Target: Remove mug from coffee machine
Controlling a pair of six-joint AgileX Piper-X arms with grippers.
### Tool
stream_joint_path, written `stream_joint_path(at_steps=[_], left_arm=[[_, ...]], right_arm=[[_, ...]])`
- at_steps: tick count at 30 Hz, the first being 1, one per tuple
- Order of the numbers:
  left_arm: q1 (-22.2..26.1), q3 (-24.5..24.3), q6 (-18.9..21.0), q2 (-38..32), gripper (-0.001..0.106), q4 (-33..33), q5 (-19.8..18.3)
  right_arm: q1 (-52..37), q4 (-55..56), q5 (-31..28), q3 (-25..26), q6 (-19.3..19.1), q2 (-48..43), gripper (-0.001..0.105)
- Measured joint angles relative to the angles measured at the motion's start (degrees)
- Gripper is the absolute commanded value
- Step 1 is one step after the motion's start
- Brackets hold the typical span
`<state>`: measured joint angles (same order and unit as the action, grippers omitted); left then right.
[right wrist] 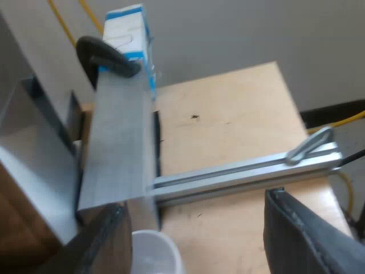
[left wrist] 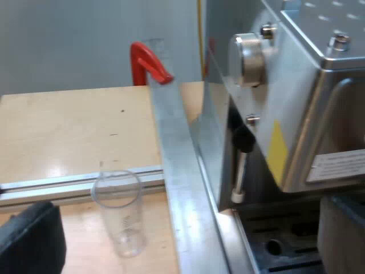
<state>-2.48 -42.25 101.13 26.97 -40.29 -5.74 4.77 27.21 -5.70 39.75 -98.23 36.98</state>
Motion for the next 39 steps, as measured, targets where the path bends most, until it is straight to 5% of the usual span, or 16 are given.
stream_joint_path(at_steps=[10,14,20,39], left_arm=[[0.0,0.0,-1.2,-6.4,0.090,-0.6,-0.3],[-0.4,0.0,-1.2,-8.8,0.090,-2.7,-2.9],[-3.8,-0.2,-1.2,-14.5,0.090,-3.8,-3.0],[-3.9,-0.3,-1.2,-27.7,0.090,-9.1,-3.1]], right_arm=[[-6.1,5.2,1.3,0.0,-11.1,-9.0,0.052],[-6.1,5.2,1.3,0.0,-11.9,-12.5,0.052],[-5.8,6.0,1.5,0.0,-11.9,-19.8,0.052],[-5.8,20.1,1.5,0.1,-11.9,-36.8,0.052]])
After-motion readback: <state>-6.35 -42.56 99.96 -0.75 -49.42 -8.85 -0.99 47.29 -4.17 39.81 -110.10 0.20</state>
